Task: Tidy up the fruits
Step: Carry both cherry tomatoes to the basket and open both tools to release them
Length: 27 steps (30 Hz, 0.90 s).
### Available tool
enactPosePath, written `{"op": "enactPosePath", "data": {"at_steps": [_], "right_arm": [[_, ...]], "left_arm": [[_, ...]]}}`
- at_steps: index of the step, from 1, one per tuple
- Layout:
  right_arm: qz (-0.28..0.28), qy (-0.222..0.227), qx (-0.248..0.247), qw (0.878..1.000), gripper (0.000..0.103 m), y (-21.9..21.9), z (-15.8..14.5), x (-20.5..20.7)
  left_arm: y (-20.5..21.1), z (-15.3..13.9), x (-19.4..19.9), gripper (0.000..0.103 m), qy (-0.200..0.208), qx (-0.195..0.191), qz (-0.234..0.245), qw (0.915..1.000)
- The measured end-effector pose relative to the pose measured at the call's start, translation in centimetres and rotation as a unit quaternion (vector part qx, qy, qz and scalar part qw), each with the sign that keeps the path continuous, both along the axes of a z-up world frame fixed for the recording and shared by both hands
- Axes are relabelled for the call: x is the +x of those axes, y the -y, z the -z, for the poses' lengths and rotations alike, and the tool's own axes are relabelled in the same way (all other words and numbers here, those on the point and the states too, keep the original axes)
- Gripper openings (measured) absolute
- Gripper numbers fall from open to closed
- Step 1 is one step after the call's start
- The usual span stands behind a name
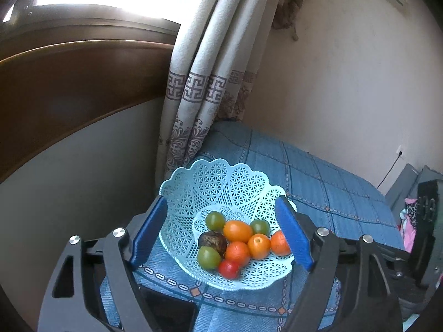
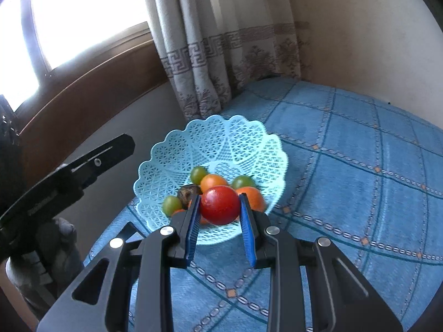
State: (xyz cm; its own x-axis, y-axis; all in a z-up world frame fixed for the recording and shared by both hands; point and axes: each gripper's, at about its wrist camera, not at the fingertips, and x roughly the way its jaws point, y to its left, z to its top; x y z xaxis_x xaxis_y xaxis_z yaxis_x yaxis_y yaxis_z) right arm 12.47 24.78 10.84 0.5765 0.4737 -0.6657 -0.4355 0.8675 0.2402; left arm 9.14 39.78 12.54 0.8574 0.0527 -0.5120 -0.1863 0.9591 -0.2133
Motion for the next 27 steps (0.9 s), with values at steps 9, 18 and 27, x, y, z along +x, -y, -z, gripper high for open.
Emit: {"op": "enactPosePath", "data": {"at_steps": [9, 18, 27], "right_arm": [[0.001, -0.04, 0.004, 0.999, 0.041, -1.2, 1.9, 1.6], [0.022, -0.031, 0.009, 0.999, 0.049, 1.0, 2.1, 0.8], [0.057, 0.033, -0.007, 0.998, 0.072, 3.5, 2.1, -2.5]], "left_arm": [[-0.5, -0.2, -0.1, 0.093, 0.004, -0.008, -0.002, 1.0], [0.1, -0.1, -0.2, 0.094, -0.001, 0.003, -0.007, 1.0], [1.5, -0.1, -0.6, 0.098, 0.001, 0.048, -0.018, 0.9987]]}}
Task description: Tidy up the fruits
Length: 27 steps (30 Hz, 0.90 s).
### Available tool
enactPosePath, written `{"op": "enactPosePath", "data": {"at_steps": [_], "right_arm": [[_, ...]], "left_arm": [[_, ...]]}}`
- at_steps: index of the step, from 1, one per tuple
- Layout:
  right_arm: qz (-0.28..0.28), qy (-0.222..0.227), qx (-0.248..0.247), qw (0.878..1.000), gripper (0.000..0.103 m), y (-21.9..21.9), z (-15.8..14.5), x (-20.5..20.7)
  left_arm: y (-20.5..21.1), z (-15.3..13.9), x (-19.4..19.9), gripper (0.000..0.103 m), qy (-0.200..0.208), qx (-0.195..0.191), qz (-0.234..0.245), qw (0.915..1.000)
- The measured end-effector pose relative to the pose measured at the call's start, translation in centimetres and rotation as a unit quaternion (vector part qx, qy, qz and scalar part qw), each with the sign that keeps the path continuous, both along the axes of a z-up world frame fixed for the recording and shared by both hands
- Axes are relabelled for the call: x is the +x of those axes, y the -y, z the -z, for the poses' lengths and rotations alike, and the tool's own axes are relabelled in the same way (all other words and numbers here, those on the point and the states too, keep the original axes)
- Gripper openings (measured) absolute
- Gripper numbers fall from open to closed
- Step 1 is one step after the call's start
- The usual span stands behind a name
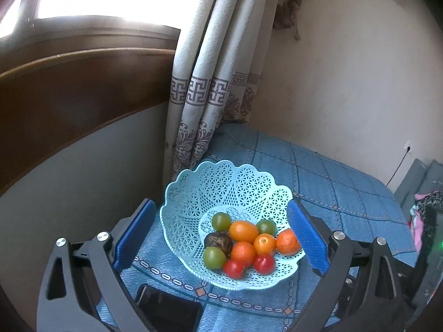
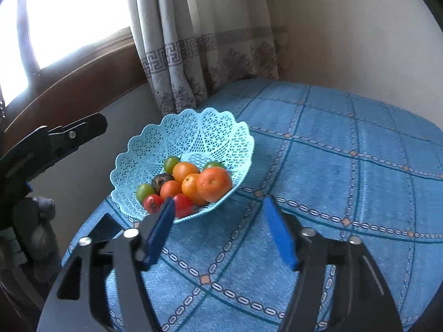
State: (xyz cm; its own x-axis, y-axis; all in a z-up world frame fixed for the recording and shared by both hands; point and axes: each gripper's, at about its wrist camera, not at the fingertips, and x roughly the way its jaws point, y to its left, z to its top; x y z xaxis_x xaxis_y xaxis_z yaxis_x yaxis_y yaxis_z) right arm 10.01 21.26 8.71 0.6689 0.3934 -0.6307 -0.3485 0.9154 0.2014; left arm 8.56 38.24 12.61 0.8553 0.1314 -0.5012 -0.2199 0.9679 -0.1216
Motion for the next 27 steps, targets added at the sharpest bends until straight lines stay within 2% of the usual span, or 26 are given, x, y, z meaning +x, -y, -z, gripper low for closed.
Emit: {"op": "enactPosePath", "data": {"at_steps": [4, 8, 12, 16, 18, 21, 27], "right_arm": [[0.004, 0.011, 0.02, 1.0, 0.073, 1.0, 0.2, -0.9], [0.011, 0.022, 0.028, 0.999, 0.082, 1.6, 0.2, -1.4], [0.014, 0.041, 0.028, 0.999, 0.083, 2.1, 0.0, -2.1], [0.02, 0.062, 0.012, 0.998, 0.084, 2.0, 0.2, -2.7], [0.03, 0.08, -0.002, 0.996, 0.088, 1.9, 0.3, -3.1], [0.04, 0.103, -0.022, 0.994, 0.089, 1.7, 0.6, -3.4], [0.03, 0.127, -0.042, 0.991, 0.092, 1.3, 0.6, -3.9]], "left_arm": [[0.6, 0.0, -0.1, 0.099, 0.002, 0.019, 0.001, 0.9998], [1.1, 0.1, -0.3, 0.1, -0.003, 0.033, 0.007, 0.9994], [1.2, 0.5, -0.7, 0.1, -0.012, 0.049, 0.005, 0.9987], [1.1, 1.2, -1.4, 0.1, -0.023, 0.072, -0.005, 0.9971], [0.9, 1.5, -1.8, 0.1, -0.024, 0.076, -0.015, 0.9967], [0.8, 1.9, -2.4, 0.1, -0.022, 0.084, -0.022, 0.996], [0.8, 2.5, -3.2, 0.1, -0.021, 0.106, -0.031, 0.9937]]}}
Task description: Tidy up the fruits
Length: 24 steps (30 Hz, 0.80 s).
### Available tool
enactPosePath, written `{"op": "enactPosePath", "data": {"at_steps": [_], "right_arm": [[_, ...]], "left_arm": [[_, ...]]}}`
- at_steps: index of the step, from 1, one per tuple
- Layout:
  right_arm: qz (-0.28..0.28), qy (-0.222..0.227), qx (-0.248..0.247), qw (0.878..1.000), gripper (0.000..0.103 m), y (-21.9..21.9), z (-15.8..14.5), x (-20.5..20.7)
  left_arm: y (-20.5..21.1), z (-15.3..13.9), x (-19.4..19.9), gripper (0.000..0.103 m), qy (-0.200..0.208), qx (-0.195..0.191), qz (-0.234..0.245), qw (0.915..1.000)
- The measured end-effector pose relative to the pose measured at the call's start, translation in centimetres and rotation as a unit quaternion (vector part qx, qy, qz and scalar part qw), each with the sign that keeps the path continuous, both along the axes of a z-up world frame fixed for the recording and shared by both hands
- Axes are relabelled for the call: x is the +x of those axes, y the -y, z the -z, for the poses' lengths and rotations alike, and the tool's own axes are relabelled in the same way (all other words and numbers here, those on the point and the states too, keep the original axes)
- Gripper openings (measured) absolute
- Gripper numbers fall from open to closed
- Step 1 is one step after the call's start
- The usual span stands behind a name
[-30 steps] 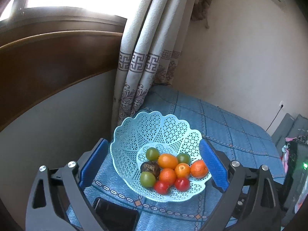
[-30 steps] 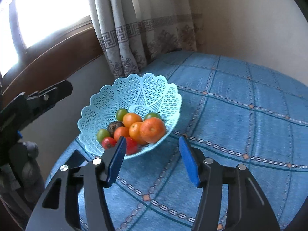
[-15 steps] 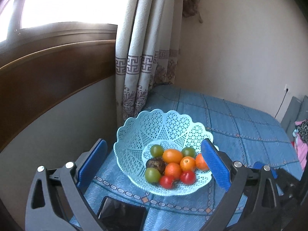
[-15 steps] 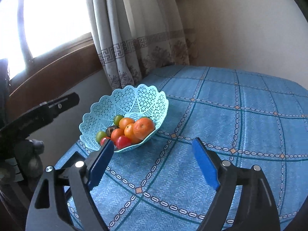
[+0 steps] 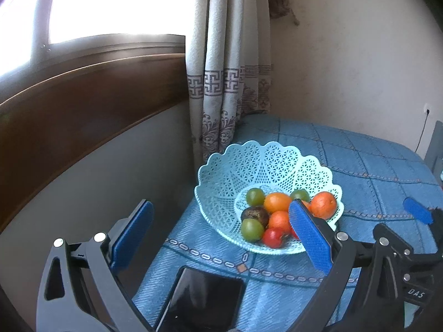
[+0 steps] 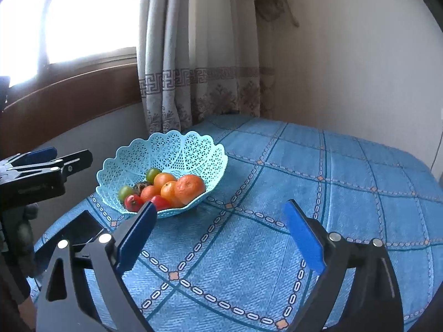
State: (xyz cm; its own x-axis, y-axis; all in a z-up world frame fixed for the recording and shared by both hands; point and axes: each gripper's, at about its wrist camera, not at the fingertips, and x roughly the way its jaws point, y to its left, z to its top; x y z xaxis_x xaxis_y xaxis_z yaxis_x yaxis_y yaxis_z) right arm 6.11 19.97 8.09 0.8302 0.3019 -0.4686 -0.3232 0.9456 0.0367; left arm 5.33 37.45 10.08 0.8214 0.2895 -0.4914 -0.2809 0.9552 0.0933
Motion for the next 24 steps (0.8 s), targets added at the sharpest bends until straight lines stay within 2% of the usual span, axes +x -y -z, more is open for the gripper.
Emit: {"op": "enactPosePath", "data": {"at_steps": [9, 11, 12, 16, 24], "right_arm": [[-0.013, 0.016, -0.023, 1.0, 0.092, -0.7, 0.2, -0.8], [-0.019, 0.019, -0.027, 0.999, 0.093, -0.9, 0.3, -1.0], [-0.023, 0.019, -0.029, 0.999, 0.098, -1.0, 0.3, -1.0], [-0.036, 0.024, -0.036, 0.998, 0.098, -1.4, 0.4, -1.4], [-0.053, 0.027, -0.06, 0.996, 0.098, -2.2, 0.7, -2.0]], "left_arm": [[0.1, 1.1, -1.6, 0.1, 0.007, 0.062, -0.017, 0.9979], [0.1, 1.4, -1.8, 0.1, 0.006, 0.068, -0.019, 0.9975], [0.0, 1.5, -1.9, 0.1, 0.006, 0.07, -0.021, 0.9973], [0.0, 1.5, -2.0, 0.1, 0.009, 0.069, -0.02, 0.9974], [0.7, 2.1, -1.6, 0.1, 0.002, 0.095, -0.02, 0.9952]]}}
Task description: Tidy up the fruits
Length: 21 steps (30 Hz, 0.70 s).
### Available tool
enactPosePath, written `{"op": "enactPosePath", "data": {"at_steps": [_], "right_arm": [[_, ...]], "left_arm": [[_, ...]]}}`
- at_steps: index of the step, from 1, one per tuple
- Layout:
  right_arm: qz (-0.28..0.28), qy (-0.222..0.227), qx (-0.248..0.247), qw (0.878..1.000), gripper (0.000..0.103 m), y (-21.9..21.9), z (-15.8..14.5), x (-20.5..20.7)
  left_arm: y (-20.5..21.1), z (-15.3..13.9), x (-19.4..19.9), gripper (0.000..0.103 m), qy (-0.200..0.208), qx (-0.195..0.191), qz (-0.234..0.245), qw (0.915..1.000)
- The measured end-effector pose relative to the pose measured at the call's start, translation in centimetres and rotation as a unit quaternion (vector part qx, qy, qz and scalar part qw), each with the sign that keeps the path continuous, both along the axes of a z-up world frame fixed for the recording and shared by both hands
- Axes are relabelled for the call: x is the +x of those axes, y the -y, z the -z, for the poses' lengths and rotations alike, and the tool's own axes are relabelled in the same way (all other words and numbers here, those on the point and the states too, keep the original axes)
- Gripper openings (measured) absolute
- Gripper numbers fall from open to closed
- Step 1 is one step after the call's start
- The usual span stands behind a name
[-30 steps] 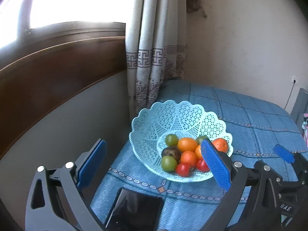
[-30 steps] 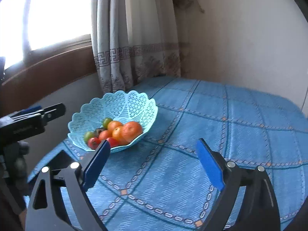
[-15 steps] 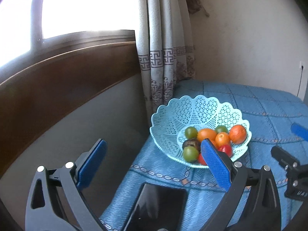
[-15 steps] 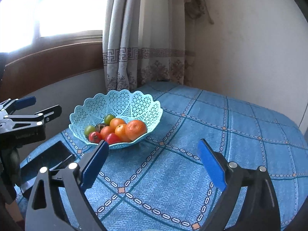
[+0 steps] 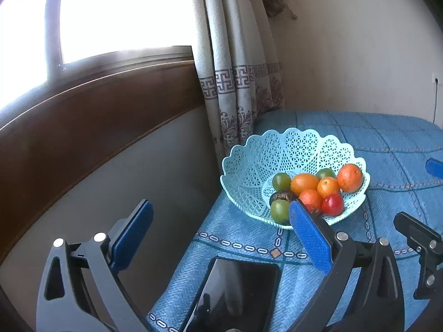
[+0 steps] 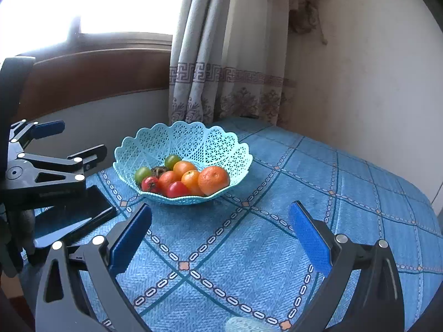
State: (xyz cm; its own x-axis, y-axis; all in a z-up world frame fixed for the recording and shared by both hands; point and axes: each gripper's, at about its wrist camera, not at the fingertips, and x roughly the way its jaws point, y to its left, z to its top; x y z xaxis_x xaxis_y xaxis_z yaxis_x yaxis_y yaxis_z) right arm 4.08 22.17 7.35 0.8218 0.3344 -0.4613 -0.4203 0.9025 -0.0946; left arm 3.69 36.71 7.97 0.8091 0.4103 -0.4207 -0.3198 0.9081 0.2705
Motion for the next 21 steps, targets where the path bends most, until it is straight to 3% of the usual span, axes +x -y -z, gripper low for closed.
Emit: {"op": "enactPosePath", "data": {"at_steps": [21], "right_arm": [[0.0, -0.007, -0.008, 1.0, 0.098, 0.2, 0.7, 0.1]], "left_arm": [[2.0, 1.1, 0.6, 0.1, -0.021, 0.038, 0.023, 0.9988]]}}
